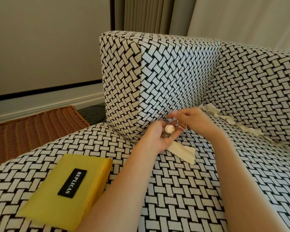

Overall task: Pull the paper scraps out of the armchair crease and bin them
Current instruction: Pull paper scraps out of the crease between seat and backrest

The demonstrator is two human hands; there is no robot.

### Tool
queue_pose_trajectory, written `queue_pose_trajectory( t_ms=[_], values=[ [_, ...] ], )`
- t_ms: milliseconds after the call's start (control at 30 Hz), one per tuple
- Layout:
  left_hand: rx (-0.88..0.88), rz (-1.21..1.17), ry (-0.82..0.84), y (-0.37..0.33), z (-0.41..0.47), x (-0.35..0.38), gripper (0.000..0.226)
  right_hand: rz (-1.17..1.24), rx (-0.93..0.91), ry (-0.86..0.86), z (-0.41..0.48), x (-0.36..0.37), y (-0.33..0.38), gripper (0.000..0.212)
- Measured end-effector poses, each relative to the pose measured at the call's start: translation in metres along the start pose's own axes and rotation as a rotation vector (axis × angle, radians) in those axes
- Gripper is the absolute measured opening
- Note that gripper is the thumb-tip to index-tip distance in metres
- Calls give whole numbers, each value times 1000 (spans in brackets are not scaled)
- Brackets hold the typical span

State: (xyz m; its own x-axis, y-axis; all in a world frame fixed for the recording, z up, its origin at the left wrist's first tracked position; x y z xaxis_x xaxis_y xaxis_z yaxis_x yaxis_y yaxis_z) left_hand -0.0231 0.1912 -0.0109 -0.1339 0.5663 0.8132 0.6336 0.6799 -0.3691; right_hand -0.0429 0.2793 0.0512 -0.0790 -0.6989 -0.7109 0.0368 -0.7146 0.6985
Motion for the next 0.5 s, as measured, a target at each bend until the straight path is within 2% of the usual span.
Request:
queue_pose_trajectory(
  t_ms=[100,200,367,433,467,500],
  values=[
    [34,98,-52,-2,1,-6,24,-66,-1,-98,1,-11,-5,26],
    [100,252,-104,-6,-3,-14,33,-299,-28,-113,5,-3,-10,21],
    [174,128,-150,-13,-17,-27,29,-427,-141,-260,1,-6,13,23],
    [205,161,-171,-18,-25,-32,32,-546,-218,-246,-3,8,31,26],
    [253,296,-194,-24,-30,-34,33,-652,-260,-207,-5,20,41,27],
    [325,541,-236,-33,-36,-35,32,-756,-295,-154,-6,33,49,28]
  ],
)
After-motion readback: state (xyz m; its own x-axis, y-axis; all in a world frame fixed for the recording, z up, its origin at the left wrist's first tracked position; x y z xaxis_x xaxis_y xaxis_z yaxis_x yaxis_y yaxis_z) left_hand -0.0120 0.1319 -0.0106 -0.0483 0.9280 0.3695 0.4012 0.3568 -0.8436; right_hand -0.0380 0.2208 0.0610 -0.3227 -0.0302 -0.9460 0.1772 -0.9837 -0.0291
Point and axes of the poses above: each hand's wrist, its own z-axis towards the middle knuckle, its own x-axis out of the palm, y = z × x, the point moved 9 cm from there along z, towards the middle knuckle, and after that the axes turned 11 degrees about -z, right-handed, at the moved point
